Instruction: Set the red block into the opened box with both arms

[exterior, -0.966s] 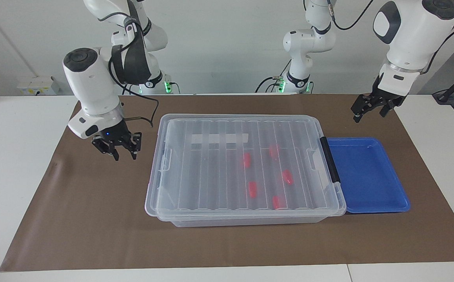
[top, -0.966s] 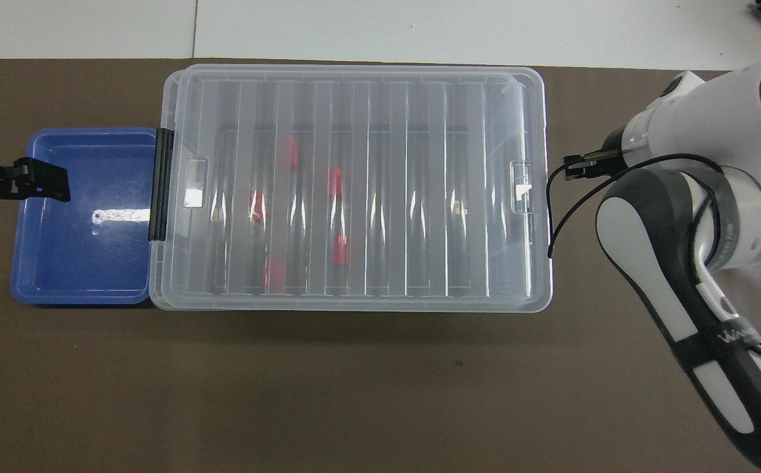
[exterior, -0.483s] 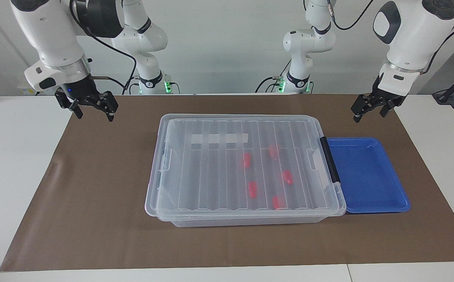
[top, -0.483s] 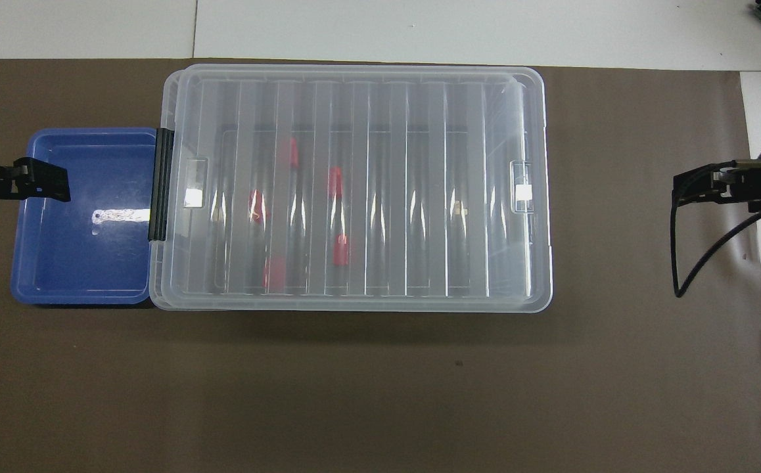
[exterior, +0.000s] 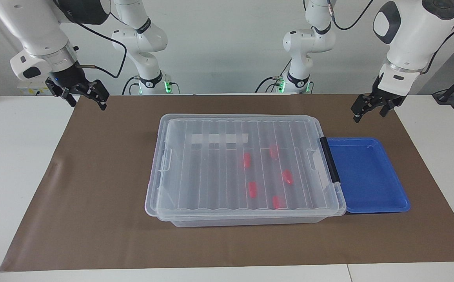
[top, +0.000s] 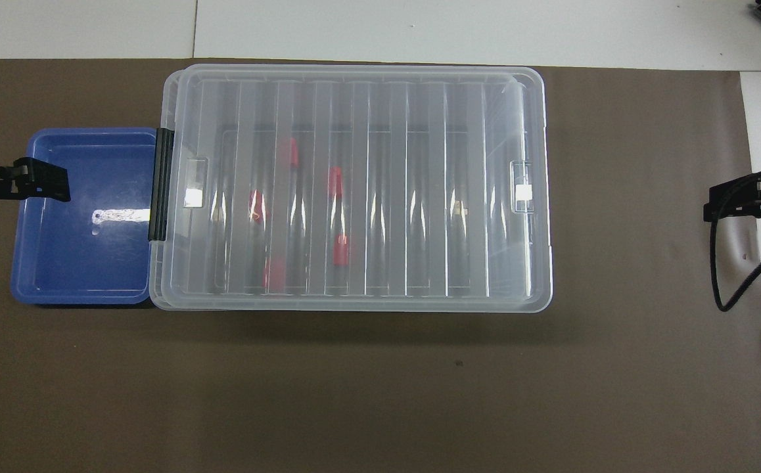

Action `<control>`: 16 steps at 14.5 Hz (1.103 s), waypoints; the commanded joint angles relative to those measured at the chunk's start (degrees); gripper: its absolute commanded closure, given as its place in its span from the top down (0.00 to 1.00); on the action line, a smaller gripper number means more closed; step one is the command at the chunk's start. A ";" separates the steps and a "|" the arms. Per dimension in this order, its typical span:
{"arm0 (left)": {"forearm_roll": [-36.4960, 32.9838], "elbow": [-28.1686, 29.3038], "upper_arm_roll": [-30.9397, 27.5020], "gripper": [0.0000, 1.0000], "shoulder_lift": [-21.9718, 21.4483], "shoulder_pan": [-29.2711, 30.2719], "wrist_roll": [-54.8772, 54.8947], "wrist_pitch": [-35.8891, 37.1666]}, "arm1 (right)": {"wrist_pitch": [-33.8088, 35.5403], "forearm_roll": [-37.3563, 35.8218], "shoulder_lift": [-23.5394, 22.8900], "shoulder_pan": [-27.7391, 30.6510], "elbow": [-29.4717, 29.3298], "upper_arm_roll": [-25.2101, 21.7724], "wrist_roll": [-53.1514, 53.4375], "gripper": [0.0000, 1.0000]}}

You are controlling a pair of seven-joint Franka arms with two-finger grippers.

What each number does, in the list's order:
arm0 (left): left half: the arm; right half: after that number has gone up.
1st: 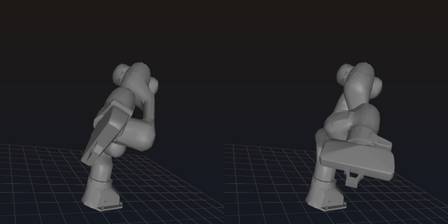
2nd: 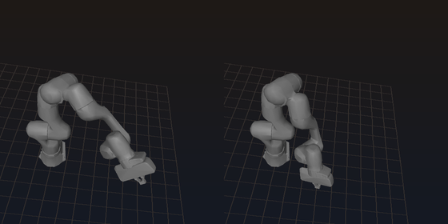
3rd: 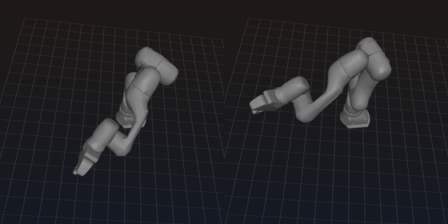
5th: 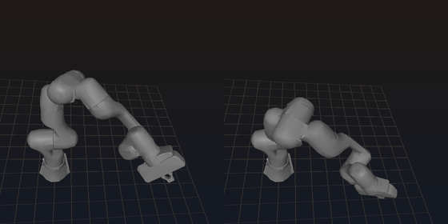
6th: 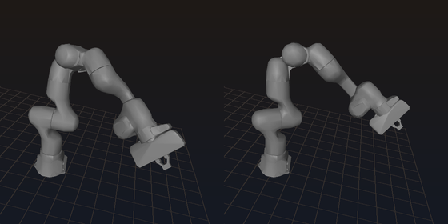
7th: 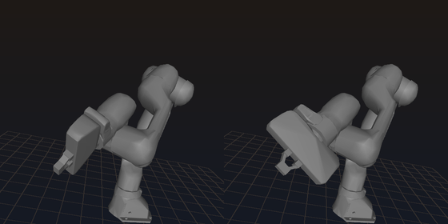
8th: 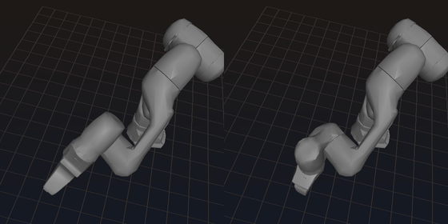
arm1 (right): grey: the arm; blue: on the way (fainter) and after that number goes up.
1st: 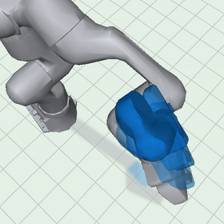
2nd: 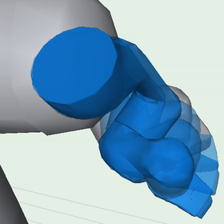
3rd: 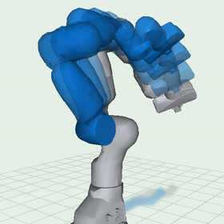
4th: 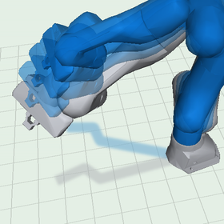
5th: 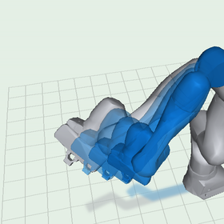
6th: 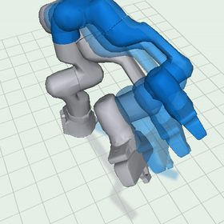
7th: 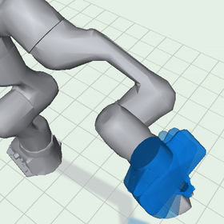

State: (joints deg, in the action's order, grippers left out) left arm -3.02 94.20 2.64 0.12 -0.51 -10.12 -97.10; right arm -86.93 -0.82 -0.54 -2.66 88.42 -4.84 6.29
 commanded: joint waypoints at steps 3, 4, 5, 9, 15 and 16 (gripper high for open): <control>1.00 0.98 0.35 1.00 -0.91 0.69 0.28 -0.46 | 0.27 0.55 0.02 0.38 0.25 0.27 -3.22 1.00; 1.00 0.98 0.35 1.00 -0.91 0.69 0.28 -0.46 | 0.27 0.55 0.36 0.55 0.52 0.27 -3.56 1.00; 1.00 0.98 0.35 1.00 -0.91 0.69 0.28 -0.46 | 0.27 0.55 0.46 0.55 0.69 0.27 -3.57 1.00; 1.00 0.98 0.35 1.00 -0.91 0.69 0.28 -0.55 | 0.01 0.38 0.28 0.47 0.43 0.27 -3.22 1.00; 1.00 0.98 0.35 1.00 -0.91 0.69 0.28 -0.55 | -1.31 -0.94 0.37 0.20 0.61 0.45 -2.60 1.00; 1.00 0.98 0.35 1.00 -0.91 0.69 0.28 -0.55 | -1.31 -0.94 0.37 0.20 0.61 0.45 -2.60 1.00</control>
State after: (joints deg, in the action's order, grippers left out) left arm -3.02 94.20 2.64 0.12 -0.51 -10.12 -97.12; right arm -87.58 -1.20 -0.55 -2.67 88.53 -4.73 4.12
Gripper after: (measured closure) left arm 0.000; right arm 0.000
